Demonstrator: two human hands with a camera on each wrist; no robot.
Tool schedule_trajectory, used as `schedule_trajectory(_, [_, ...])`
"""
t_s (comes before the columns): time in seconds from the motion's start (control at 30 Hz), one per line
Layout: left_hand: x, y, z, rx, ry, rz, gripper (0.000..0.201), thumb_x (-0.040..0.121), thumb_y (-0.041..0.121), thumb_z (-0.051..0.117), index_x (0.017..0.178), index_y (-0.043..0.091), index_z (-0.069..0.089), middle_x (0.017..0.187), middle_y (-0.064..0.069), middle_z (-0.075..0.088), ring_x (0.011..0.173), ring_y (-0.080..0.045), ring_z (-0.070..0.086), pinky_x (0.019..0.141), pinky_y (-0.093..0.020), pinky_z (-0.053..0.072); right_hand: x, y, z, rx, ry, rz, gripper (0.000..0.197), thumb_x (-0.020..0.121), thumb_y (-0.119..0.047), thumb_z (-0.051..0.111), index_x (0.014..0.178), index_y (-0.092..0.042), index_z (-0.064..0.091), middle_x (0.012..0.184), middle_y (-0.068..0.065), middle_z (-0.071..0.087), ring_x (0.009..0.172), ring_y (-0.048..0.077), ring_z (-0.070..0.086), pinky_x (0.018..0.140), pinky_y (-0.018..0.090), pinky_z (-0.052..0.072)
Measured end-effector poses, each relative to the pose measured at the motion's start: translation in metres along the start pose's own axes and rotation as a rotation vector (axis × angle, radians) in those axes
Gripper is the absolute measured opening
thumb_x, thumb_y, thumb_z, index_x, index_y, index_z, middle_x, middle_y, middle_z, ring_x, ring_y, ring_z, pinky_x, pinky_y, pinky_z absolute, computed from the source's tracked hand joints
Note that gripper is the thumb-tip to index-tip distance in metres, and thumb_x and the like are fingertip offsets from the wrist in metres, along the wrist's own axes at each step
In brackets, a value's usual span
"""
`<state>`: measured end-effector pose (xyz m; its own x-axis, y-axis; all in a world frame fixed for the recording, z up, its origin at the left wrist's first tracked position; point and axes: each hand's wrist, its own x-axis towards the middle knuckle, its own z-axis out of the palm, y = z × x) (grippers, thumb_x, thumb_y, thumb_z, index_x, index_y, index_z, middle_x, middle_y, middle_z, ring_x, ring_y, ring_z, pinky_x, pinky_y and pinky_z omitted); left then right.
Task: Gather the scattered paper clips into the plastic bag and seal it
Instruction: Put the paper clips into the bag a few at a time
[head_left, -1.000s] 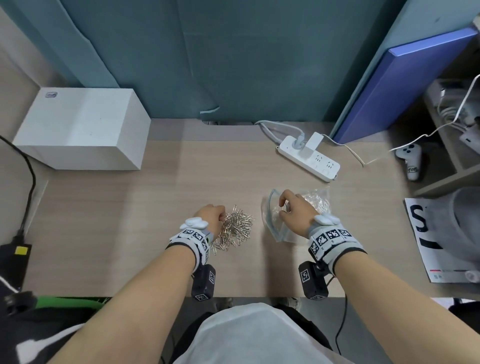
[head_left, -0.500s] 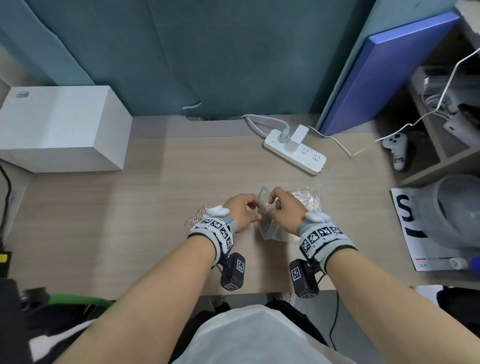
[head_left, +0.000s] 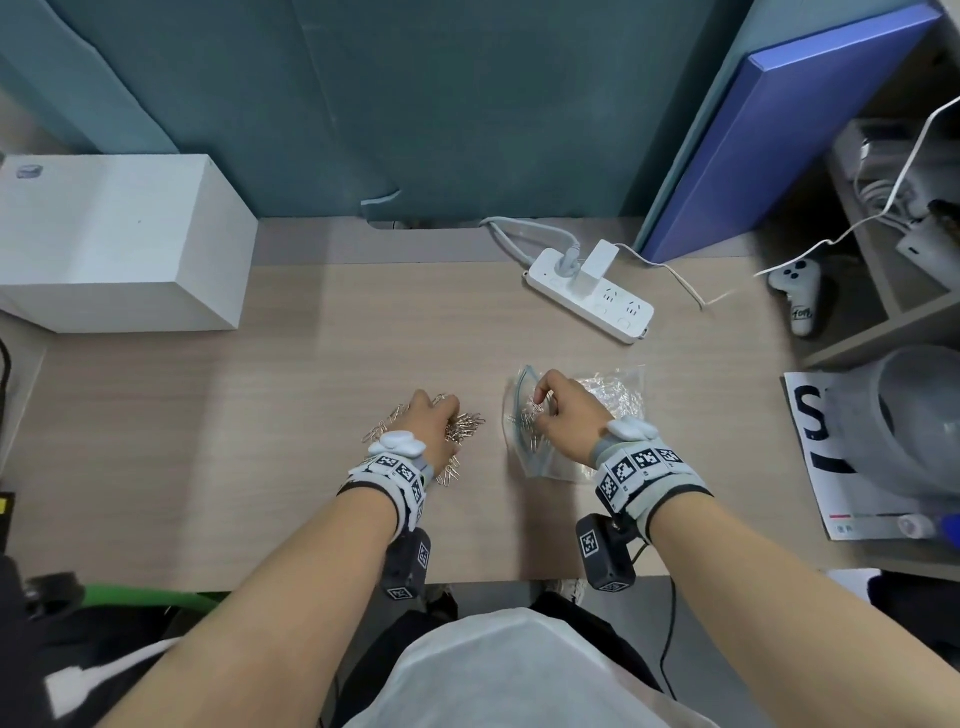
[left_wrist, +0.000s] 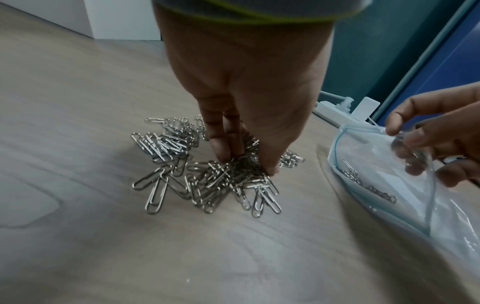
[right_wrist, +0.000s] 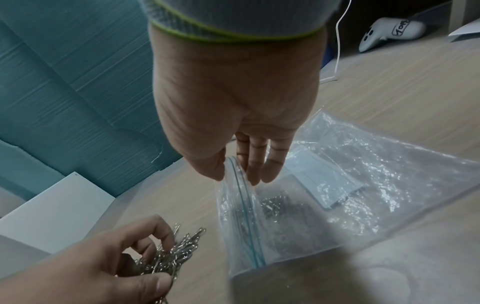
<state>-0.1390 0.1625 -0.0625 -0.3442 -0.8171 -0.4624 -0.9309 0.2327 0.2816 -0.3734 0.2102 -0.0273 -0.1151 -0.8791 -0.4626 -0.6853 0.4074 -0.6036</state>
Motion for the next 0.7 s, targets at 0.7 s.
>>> schedule_trajectory(0.7, [0.029, 0.077, -0.011, -0.774, -0.133, 0.04, 0.02, 0.098, 0.014, 0.058, 0.098, 0.03, 0.071, 0.083, -0.001, 0.073, 0.068, -0.014, 0.069, 0.071, -0.036, 0.061, -0.001, 0.003, -0.012, 0.06, 0.017, -0.007, 0.016, 0.09, -0.015, 0.061, 0.101, -0.025, 0.054, 0.091, 0.002, 0.054, 0.072, 0.021, 0.052, 0.061, 0.033, 0.037])
